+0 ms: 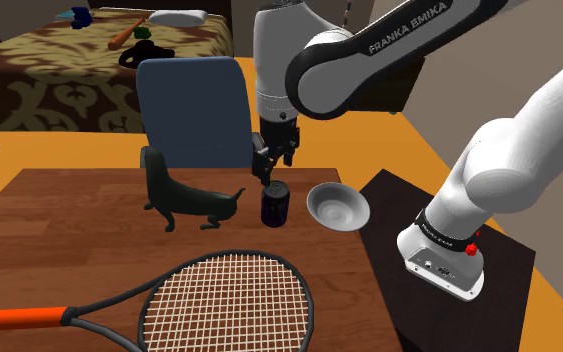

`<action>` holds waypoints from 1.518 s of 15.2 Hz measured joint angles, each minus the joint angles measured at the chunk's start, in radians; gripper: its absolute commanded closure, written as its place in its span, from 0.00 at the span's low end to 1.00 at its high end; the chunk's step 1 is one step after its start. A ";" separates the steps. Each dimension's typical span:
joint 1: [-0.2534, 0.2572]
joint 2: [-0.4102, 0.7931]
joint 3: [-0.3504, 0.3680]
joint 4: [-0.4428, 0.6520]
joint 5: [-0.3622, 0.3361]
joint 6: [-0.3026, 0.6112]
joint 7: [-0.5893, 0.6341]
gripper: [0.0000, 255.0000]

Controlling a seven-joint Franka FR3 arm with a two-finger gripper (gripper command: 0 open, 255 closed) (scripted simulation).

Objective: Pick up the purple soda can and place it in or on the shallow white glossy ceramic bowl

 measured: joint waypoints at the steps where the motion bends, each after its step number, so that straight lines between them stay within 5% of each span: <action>1: 0.002 0.032 0.014 0.009 -0.010 0.023 0.023 0.00; 9: -0.001 0.146 0.039 -0.015 -0.058 0.155 0.074 0.00; 16: -0.001 0.156 0.041 -0.018 -0.063 0.168 0.079 0.00; 17: -0.001 0.156 0.041 -0.018 -0.063 0.168 0.079 1.00; 23: -0.001 0.155 0.041 -0.018 -0.062 0.168 0.079 1.00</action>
